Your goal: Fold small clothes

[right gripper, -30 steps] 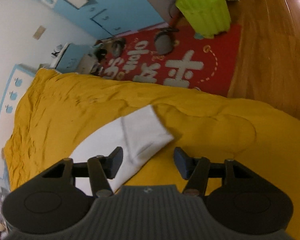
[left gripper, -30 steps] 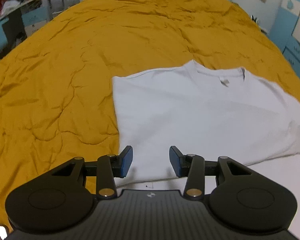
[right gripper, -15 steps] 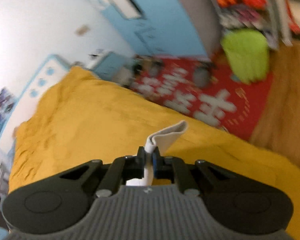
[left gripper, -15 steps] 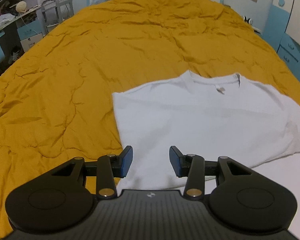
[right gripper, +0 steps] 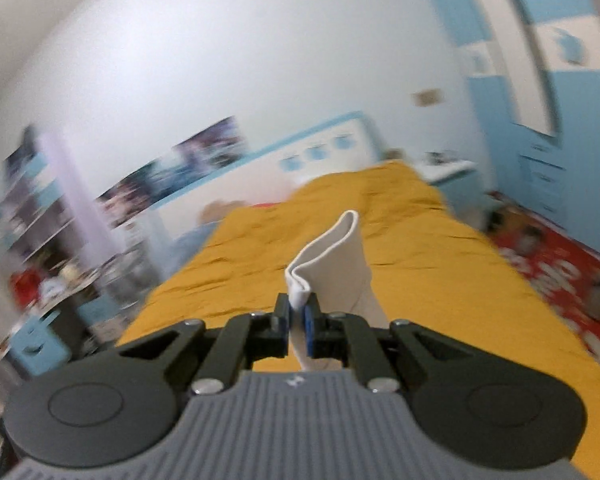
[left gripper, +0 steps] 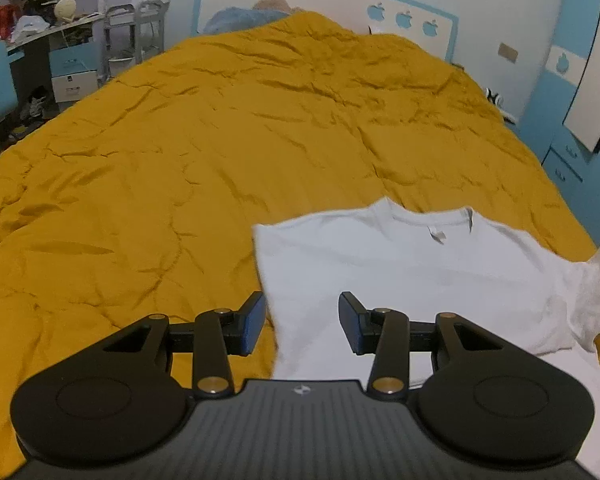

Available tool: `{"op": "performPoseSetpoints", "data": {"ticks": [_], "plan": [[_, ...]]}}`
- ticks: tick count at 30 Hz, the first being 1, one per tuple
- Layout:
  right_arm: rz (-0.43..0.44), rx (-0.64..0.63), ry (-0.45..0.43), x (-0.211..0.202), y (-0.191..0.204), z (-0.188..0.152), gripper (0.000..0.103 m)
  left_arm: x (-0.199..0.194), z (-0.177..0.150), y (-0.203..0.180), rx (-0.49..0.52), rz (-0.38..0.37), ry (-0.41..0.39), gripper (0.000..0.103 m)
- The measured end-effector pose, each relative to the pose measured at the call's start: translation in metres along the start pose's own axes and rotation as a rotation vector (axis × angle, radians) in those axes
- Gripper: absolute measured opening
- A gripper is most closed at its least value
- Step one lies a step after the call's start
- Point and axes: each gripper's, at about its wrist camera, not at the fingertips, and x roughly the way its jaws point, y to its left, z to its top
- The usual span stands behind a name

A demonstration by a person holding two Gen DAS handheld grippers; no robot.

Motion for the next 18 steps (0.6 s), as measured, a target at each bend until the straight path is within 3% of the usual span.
{"op": "performPoseSetpoints", "data": {"ticks": [4,7,14,18], "plan": [[0.047,-0.057,0.059,0.048,0.08,-0.033,0.002,-0.003,0.002,0.016,-0.03,-0.002,-0.014,0.05],[0.053,-0.084,0.117,0.091,0.118,-0.08,0.002,-0.001,0.002,0.026,-0.041,0.003,-0.016,0.05],[0.073,-0.039,0.344,0.181,0.154,-0.247,0.002,0.008,-0.004,0.042,-0.052,0.005,-0.011,0.05],[0.086,-0.006,0.472,0.212,0.171,-0.34,0.002,0.013,-0.01,0.053,-0.059,0.004,0.01,0.049]]}}
